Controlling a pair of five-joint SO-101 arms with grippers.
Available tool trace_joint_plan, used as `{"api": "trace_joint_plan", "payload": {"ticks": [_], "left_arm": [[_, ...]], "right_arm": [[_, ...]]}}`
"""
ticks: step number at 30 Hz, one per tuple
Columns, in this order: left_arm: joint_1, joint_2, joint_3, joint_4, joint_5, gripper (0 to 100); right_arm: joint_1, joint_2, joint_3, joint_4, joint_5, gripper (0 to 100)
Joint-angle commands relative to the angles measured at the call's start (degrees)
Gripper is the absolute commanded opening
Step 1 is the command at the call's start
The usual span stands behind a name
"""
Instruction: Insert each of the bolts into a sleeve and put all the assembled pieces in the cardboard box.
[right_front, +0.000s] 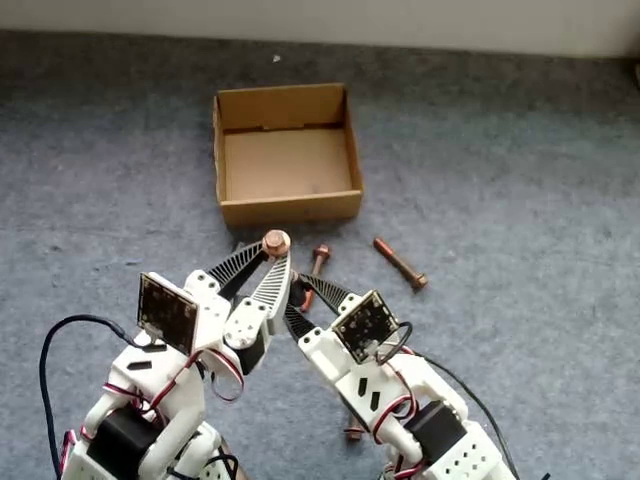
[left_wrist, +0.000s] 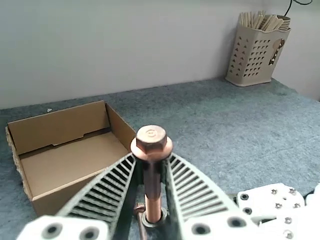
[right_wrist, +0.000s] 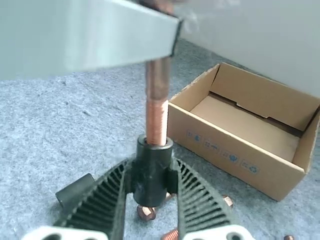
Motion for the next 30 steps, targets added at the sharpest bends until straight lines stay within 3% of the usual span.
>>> {"api": "trace_joint_plan", "payload": {"ticks": [1, 11, 16, 22, 30], "left_arm": [[-0.57, -0.57, -0.48, -0.97, -0.26, 0], [1.71, -0.57, -0.31, -0.79, -0.44, 1], [1.1, -0.4, 0.04, 0.0, 0.7, 15], [0.84, -0.48, -0.57, 1.85, 1.49, 16], [-6.73, -0.4, -0.48, 1.67, 1.85, 16]], "right_arm": [[0.4, -1.71, 3.74, -3.3, 0.35, 0.4], [0.48, -1.71, 2.07, -4.44, 0.35, 0.4], [0.48, -1.71, 1.98, -4.44, 0.35, 0.4], [0.75, -1.71, 1.98, -4.44, 0.35, 0.4], [0.75, -1.71, 2.07, -4.35, 0.35, 0.4]]}}
